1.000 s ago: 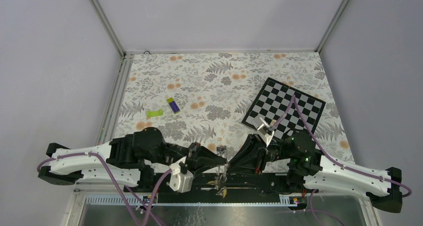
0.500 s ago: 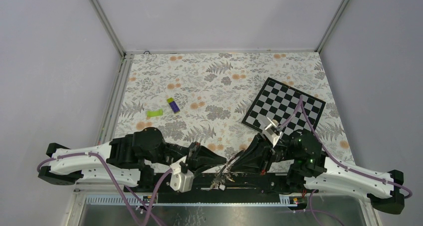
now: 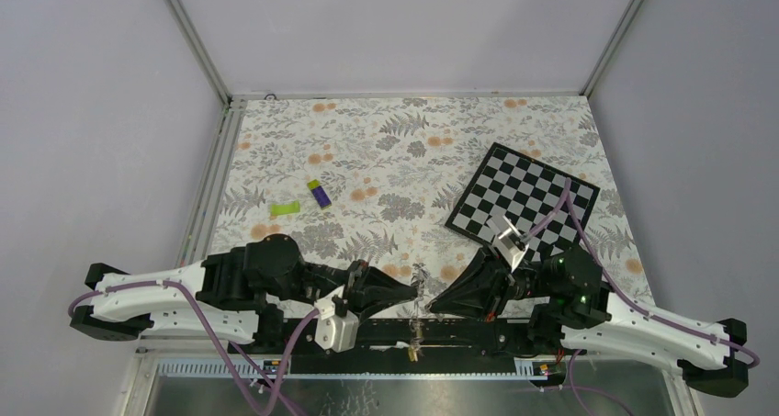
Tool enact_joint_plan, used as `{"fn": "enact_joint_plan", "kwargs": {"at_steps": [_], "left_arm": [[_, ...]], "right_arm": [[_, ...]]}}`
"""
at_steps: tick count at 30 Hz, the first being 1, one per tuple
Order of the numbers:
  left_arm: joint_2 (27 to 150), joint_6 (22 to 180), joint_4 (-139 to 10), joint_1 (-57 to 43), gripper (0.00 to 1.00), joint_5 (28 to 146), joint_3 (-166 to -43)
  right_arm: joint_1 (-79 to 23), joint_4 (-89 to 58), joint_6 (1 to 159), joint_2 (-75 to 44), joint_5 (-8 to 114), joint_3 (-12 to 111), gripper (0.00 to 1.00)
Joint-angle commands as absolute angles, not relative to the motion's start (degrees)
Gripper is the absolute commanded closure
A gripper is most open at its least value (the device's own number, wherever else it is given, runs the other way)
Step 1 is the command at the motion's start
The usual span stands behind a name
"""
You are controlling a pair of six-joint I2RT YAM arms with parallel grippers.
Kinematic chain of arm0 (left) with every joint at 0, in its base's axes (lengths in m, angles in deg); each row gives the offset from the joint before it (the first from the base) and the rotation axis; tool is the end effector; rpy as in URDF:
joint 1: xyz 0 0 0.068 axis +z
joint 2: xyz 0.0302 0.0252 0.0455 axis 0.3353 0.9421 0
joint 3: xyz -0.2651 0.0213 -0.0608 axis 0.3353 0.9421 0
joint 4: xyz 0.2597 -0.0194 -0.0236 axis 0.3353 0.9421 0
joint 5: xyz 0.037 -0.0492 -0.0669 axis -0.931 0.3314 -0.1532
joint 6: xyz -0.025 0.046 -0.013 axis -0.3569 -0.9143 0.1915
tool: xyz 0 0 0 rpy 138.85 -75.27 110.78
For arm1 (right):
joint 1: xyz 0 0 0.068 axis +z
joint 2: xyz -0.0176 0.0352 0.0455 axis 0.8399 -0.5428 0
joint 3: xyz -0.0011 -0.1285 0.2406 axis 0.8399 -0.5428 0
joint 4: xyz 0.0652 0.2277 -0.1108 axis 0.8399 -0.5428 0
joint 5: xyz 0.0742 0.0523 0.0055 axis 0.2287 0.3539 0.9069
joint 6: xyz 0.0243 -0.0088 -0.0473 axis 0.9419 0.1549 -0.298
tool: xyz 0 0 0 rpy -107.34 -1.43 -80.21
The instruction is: Remove the keys from the keyring
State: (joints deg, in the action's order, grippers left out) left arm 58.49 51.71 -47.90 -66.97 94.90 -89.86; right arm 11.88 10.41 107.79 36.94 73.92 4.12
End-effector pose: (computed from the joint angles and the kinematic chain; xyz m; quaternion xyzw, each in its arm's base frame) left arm 0.0002 -0.1691 0.4077 0.6742 0.2483 -0.3774 0.5843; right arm 0.0293 0.1242 0.3529 -0.3540 0.4232 0.7280 0.4069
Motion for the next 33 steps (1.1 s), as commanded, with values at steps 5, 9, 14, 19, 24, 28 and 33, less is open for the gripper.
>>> {"fn": "enact_joint_plan", "kwargs": {"at_steps": [5, 9, 14, 19, 24, 28, 33], "left_arm": [[58.2, 52.4, -52.5, -67.1, 1.0, 94.8, -90.7], [58.4, 52.9, -52.3, -67.1, 1.0, 95.1, -90.6], [58.7, 53.5, -52.1, -67.1, 1.0, 94.7, -90.6], [59.1, 53.9, -52.1, -67.1, 1.0, 93.2, -90.6], [58.4, 54.1, -54.9, -67.1, 1.0, 91.3, -89.2], [58.4, 54.6, -56.1, -67.1, 1.0, 89.9, -88.6], [58.4, 54.7, -56.6, -67.0, 1.0, 89.2, -88.4]], "right_arm": [[12.0, 7.4, 103.7, 38.6, 71.0, 7.2, 0.89], [12.0, 4.4, 100.9, 38.8, 70.6, 9.2, 0.89], [12.0, -0.3, 96.7, 38.2, 70.4, 12.6, 0.9], [12.0, -2.5, 94.6, 38.3, 71.5, 14.4, 0.91], [12.0, -3.2, 94.8, 38.5, 72.2, 14.2, 0.91], [12.0, -3.0, 95.2, 38.6, 72.8, 14.0, 0.91], [12.0, -2.8, 95.4, 38.7, 73.4, 14.0, 0.91]]}}
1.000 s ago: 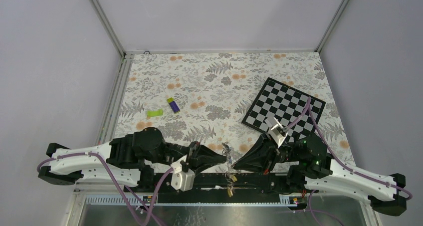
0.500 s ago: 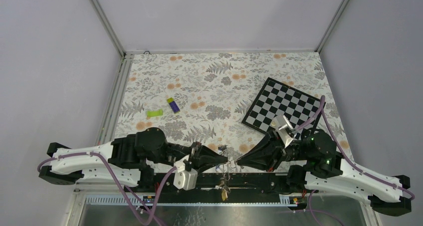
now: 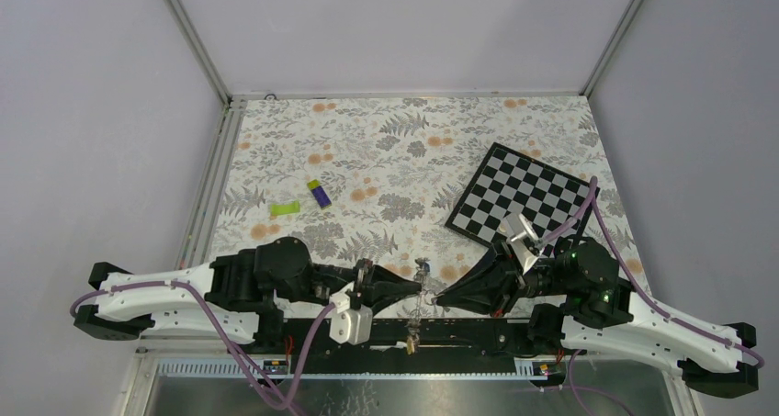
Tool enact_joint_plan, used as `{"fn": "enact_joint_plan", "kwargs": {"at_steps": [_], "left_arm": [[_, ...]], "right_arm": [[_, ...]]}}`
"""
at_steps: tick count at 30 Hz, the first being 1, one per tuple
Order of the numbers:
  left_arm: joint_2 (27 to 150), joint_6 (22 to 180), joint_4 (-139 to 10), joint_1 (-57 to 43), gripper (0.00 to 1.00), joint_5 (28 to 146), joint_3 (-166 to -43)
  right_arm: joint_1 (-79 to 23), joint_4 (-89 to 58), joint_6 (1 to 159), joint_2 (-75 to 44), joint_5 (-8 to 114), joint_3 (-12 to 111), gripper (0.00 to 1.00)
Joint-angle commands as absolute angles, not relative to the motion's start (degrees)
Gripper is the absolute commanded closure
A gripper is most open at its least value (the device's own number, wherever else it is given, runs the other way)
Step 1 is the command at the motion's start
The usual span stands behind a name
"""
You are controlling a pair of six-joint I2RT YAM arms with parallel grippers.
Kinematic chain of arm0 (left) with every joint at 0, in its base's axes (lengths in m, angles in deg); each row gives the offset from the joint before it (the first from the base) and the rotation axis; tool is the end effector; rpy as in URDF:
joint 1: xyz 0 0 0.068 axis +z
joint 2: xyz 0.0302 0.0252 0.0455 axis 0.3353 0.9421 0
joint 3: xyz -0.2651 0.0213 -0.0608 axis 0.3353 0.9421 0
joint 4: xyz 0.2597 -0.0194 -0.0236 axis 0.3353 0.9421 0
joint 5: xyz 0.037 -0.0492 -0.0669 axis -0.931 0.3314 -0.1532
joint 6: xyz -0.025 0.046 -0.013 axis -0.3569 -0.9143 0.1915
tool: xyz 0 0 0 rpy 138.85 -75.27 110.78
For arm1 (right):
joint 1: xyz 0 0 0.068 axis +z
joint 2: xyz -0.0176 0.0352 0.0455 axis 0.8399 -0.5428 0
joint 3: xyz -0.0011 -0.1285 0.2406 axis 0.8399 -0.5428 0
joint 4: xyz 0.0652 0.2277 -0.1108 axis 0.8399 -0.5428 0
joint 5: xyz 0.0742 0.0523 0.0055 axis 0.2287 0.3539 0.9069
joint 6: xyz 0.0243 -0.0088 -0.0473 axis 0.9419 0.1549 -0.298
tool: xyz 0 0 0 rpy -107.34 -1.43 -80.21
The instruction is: Remove the keys from the keyring
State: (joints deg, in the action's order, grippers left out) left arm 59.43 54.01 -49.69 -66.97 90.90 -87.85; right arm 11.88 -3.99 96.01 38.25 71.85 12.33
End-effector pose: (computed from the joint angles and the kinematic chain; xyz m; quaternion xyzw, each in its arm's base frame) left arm 0.0032 -0.1779 0.3967 0.6657 0.2883 -0.3654 0.5832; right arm 0.0257 0.1119 0.3791 -0.3914 0.4267 0.6683 0.4670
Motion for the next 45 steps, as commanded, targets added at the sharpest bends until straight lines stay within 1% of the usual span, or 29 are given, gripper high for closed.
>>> {"fn": "enact_joint_plan", "kwargs": {"at_steps": [1, 33, 45], "left_arm": [[58.4, 54.8, -56.8, -67.1, 1.0, 88.9, -88.4], [57.0, 55.6, -61.6, -67.1, 1.0, 86.0, -86.4], [58.6, 57.8, -63.3, -67.1, 1.0, 82.3, -85.6]], "right_arm": [[12.0, -2.8, 95.3, 38.8, 73.4, 13.9, 0.91], [12.0, -1.9, 95.7, 38.5, 75.2, 12.8, 0.9], [12.0, -0.6, 95.8, 37.1, 76.9, 13.9, 0.9]]}}
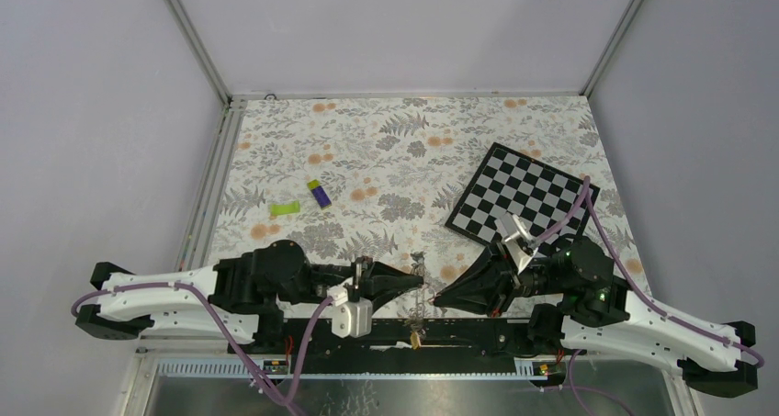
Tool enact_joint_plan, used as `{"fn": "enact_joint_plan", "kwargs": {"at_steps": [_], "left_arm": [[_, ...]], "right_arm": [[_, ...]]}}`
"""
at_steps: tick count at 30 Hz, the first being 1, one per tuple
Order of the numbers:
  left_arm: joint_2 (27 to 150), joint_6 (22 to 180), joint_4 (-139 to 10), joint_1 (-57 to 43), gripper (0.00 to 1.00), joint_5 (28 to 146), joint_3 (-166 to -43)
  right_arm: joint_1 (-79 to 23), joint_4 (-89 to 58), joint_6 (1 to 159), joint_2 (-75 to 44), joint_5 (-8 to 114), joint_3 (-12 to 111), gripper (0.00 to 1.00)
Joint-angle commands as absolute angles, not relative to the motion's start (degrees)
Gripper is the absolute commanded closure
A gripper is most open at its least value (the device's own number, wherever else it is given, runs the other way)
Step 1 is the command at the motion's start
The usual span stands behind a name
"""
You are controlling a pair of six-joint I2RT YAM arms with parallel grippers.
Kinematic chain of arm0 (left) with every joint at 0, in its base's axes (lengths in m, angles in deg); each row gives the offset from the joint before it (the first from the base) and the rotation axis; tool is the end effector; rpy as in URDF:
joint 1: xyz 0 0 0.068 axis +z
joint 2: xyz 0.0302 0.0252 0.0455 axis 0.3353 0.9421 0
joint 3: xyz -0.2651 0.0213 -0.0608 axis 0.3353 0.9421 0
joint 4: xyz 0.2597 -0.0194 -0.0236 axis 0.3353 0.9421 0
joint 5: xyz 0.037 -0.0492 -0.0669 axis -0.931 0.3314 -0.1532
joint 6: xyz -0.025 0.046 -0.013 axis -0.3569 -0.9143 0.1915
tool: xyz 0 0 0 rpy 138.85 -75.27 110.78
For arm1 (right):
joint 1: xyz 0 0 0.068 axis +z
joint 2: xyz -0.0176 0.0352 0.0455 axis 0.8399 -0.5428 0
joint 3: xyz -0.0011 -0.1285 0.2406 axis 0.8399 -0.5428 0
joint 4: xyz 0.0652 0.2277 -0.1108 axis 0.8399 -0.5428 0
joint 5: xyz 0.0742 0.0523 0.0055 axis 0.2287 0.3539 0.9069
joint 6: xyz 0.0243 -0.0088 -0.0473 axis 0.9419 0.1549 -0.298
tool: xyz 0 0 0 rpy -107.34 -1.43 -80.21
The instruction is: Remove the keys from the keyring
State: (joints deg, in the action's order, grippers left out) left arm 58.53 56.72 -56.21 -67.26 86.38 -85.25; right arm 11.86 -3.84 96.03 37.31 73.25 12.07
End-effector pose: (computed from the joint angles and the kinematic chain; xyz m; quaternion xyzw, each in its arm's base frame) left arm 0.0050 -0.1782 0.3960 0.6235 0.3103 -0.3682 0.6160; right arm 0.0267 0.1163 0.3761 -0.4014 0.4287 0.6689 0.4557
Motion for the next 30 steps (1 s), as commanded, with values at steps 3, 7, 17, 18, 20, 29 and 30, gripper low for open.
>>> {"fn": "enact_joint_plan", "kwargs": {"at_steps": [3, 7, 17, 18, 20, 29, 30], "left_arm": [[59.1, 58.0, -63.3, -67.1, 1.0, 82.1, -85.4], [59.7, 58.4, -63.0, -67.1, 1.0, 82.1, -85.3], [61.4, 59.1, -62.3, -67.1, 1.0, 83.2, -85.1], [61.5, 59.1, -62.2, -67.1, 1.0, 83.4, -85.1], [61.8, 59.1, -62.4, -67.1, 1.0, 83.9, -85.0], [62.3, 59.2, -63.3, -67.1, 1.0, 85.5, -84.1], [62.4, 59.2, -63.5, -67.1, 1.0, 85.4, -83.9]], "right_arm": [[12.0, -0.3, 95.7, 37.0, 77.0, 14.2, 0.9], [12.0, -0.1, 95.6, 36.7, 77.1, 14.4, 0.9], [12.0, 1.0, 95.5, 35.5, 77.1, 14.4, 0.89], [12.0, 1.0, 95.4, 35.5, 77.0, 14.5, 0.89], [12.0, 0.9, 95.2, 35.4, 76.8, 14.4, 0.89], [12.0, -0.3, 94.9, 34.6, 75.8, 15.5, 0.89], [12.0, -0.6, 94.8, 34.3, 75.8, 15.8, 0.88]]}}
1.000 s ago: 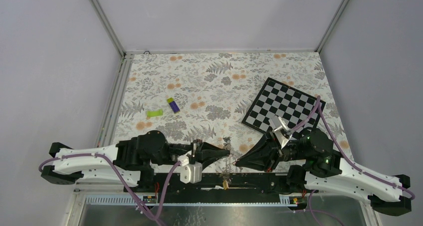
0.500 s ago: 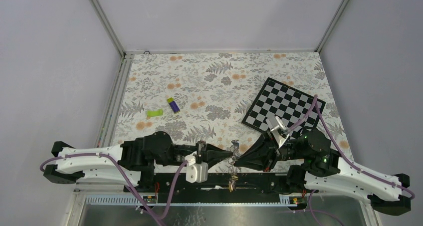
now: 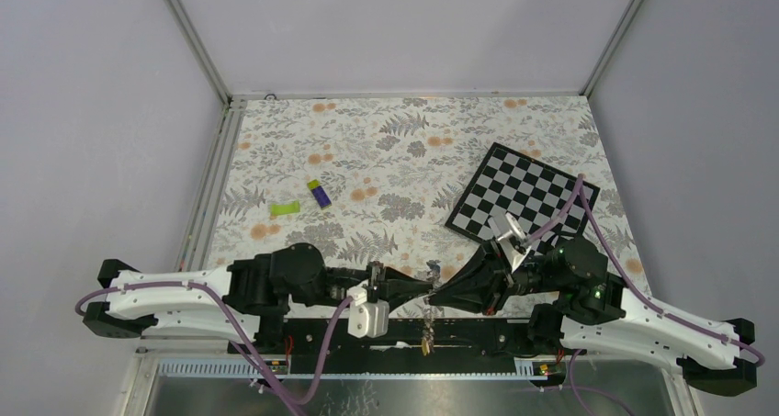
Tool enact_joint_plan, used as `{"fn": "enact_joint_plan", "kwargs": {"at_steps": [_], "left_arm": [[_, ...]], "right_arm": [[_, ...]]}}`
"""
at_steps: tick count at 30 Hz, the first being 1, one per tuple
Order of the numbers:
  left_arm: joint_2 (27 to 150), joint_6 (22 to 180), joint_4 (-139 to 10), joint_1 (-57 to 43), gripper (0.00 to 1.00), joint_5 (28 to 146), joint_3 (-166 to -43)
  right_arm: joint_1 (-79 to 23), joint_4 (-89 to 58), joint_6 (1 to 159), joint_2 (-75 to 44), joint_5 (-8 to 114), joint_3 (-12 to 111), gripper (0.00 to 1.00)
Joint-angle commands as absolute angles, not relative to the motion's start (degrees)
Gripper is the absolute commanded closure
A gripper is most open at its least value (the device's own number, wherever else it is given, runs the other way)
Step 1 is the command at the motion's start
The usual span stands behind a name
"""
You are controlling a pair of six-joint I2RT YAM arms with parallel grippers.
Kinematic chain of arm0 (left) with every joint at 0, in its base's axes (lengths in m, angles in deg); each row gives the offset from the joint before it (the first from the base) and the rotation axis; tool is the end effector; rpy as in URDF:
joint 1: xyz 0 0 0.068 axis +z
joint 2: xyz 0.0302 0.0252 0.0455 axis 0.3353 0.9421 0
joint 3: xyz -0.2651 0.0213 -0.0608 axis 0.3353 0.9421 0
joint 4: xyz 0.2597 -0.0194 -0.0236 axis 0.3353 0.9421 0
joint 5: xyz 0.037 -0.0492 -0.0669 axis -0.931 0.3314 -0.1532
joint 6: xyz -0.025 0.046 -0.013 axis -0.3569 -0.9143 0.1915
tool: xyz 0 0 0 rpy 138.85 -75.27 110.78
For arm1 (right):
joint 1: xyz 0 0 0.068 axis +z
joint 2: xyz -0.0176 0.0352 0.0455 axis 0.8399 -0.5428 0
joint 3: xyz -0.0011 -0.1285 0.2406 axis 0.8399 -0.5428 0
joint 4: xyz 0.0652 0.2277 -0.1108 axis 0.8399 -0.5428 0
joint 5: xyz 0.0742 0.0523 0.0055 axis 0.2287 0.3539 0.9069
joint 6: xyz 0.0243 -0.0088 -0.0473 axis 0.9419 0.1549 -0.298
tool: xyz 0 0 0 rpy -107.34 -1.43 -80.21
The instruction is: Remove the keys from the keyring
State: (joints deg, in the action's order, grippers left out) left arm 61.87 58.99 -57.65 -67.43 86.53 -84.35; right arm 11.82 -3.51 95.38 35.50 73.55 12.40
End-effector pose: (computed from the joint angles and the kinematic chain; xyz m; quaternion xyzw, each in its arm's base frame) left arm 0.0053 -0.1956 0.3836 0.6323 0.3308 -0.3748 0.5919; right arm 0.0292 0.1231 0.3753 -0.4073 0.4333 0.6642 0.4530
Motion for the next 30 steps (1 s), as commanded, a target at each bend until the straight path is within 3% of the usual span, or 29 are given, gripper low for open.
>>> {"fn": "enact_joint_plan", "kwargs": {"at_steps": [1, 3, 9, 15, 30], "left_arm": [[62.5, 59.2, -63.8, -67.1, 1.0, 85.3, -83.7], [62.4, 59.3, -65.1, -67.1, 1.0, 84.8, -82.6], [61.3, 59.4, -71.6, -67.1, 1.0, 81.8, -77.7], [59.5, 58.1, -81.6, -67.1, 1.0, 79.1, -71.8], [60.1, 54.0, -100.2, -67.1, 1.0, 70.5, -63.6]], "right_arm": [[12.0, -1.1, 94.4, 33.9, 75.8, 16.2, 0.88], [12.0, -2.8, 93.8, 33.1, 76.1, 17.4, 0.87], [12.0, -13.2, 89.3, 30.7, 75.8, 23.5, 0.73], [12.0, -22.7, 86.9, 28.9, 75.0, 29.5, 0.67], [12.0, -26.5, 90.1, 20.0, 80.2, 36.4, 0.62]]}}
